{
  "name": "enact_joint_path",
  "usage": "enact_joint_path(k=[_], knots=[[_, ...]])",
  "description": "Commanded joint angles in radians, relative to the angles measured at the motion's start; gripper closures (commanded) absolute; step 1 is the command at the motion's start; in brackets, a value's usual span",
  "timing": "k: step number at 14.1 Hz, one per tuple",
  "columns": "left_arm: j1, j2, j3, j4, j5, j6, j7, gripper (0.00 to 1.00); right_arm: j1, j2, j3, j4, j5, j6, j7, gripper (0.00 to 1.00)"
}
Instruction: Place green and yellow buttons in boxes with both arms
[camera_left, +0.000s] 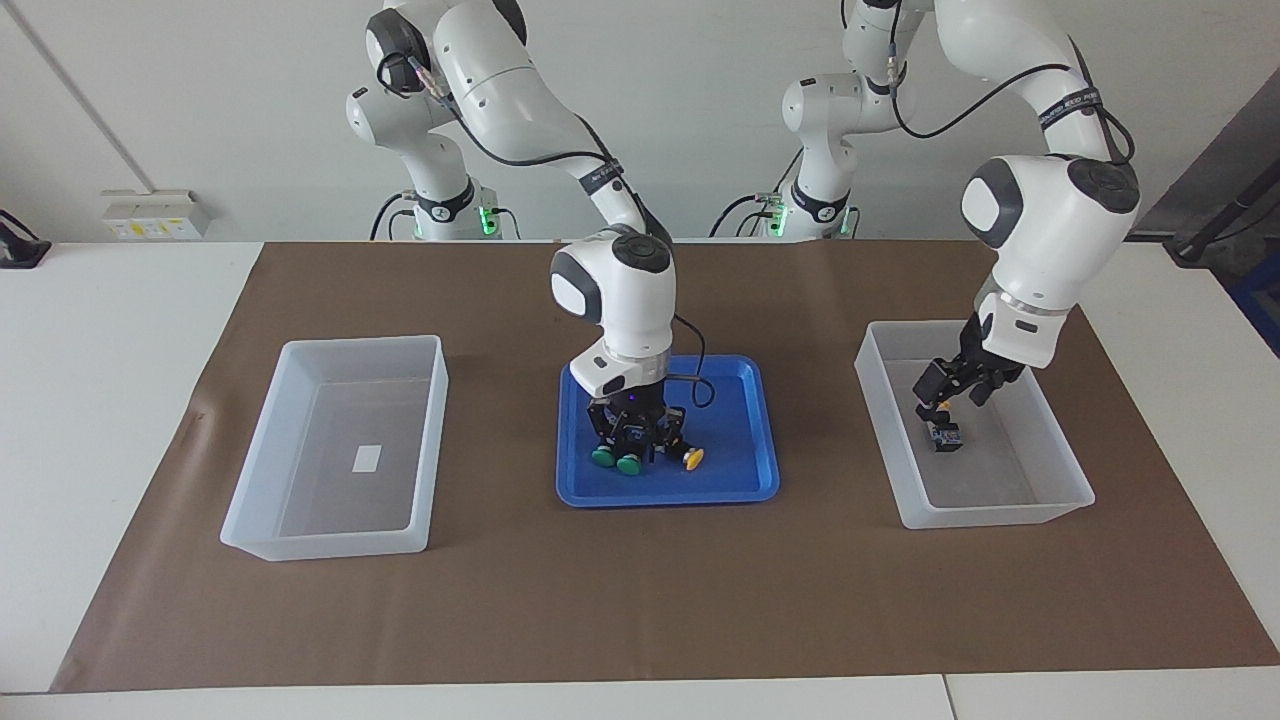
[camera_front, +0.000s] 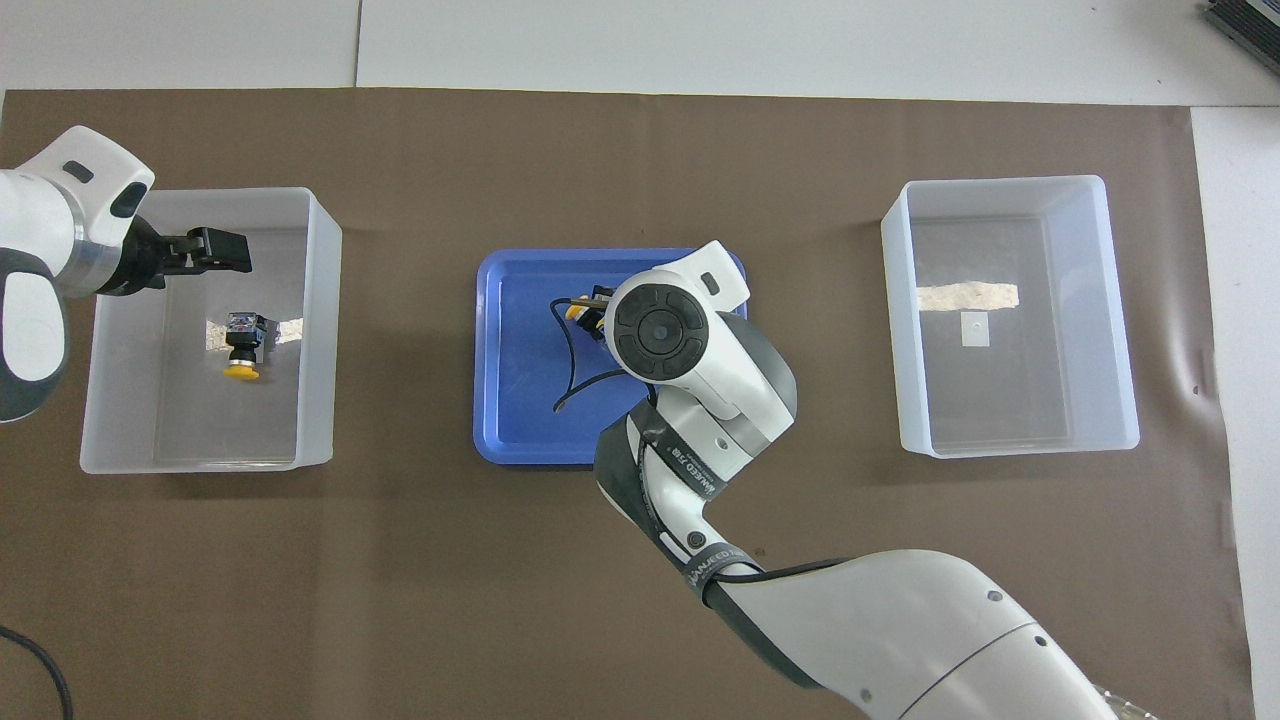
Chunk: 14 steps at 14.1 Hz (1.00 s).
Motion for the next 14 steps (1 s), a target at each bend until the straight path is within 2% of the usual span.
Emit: enact_joint_path(k=[1,3,4,5,7,8,11,14], knots=[[-0.072,0.017,0.013,0.027,-0.020,0.004,-0.166,0.00,-0.004,0.001,0.003,-0.031,-0.035,0.044,0.044,0.60],[-0.120,0.025,0.014,0.034,-0.020,0.018,-0.261,0.00,-0.002,0.001,0.005,-0.032,-0.035,0.044,0.045,0.73],[-0.140,0.026,0.014,0.035,-0.020,0.020,-0.294,0.00,0.001,0.000,0.003,-0.031,-0.035,0.038,0.047,0.90],[-0.155,0.028,0.014,0.034,-0.020,0.023,-0.317,0.00,0.004,-0.002,0.003,-0.025,-0.033,0.032,0.047,1.00],[-0.181,0.028,0.013,0.031,-0.020,0.039,-0.361,0.00,-0.007,-0.014,0.003,-0.019,-0.029,0.029,0.044,1.00],[-0.192,0.028,0.013,0.031,-0.020,0.047,-0.390,0.00,-0.014,-0.044,0.003,-0.020,-0.025,0.026,0.042,1.00],[-0.229,0.029,0.011,0.012,-0.026,0.099,-0.577,0.00,-0.056,-0.139,0.005,-0.034,-0.022,-0.060,0.013,1.00],[-0.271,0.075,0.013,0.031,-0.066,0.125,-0.688,0.00,-0.082,-0.218,0.005,-0.041,-0.015,-0.160,-0.011,1.00]])
